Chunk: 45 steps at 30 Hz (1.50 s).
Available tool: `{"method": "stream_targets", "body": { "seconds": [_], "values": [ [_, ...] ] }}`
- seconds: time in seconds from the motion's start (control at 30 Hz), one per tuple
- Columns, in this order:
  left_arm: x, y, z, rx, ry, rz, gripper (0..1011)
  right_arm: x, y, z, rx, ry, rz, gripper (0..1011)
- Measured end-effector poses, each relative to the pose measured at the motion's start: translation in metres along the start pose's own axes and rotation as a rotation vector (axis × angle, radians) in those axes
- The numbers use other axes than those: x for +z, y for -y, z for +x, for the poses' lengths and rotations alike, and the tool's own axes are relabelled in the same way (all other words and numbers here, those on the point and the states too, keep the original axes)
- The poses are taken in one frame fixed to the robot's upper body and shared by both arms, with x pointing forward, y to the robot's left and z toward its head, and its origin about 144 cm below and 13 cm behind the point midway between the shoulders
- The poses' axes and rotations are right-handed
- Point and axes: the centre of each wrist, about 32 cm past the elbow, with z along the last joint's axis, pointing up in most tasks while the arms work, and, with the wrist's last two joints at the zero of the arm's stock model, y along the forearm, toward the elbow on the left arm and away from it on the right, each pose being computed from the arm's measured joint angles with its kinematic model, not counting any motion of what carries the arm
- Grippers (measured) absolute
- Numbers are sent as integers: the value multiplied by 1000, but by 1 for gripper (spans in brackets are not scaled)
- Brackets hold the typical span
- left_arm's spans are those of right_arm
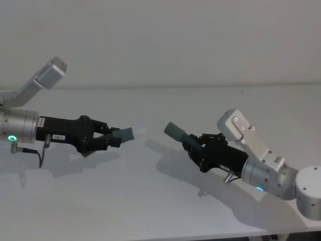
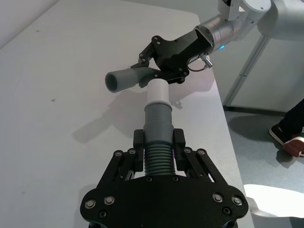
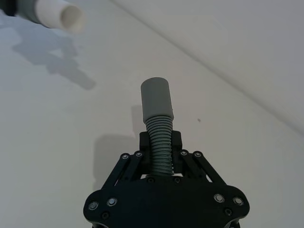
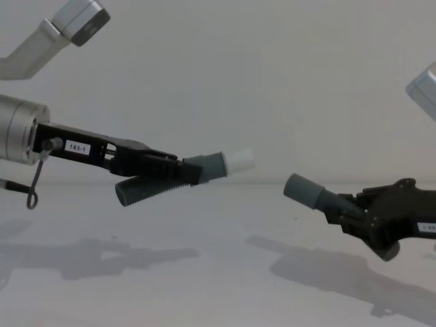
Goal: Use both hands to pick up one end of the pipe from the table, align the ends, and insert them.
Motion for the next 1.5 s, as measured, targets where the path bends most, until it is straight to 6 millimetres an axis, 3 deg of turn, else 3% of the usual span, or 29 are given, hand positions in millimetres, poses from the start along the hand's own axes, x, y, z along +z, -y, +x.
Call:
{"method": "stream_targets", "body": {
  "seconds": [0.73,1.5],
  "values": [
    [-1,-12,-5,-36,1,16,327,-11,17,43,277,253,181,226],
    [4,-12,13,-130,22,41,327,-10,19,92,562,528,366,226]
  ]
}}
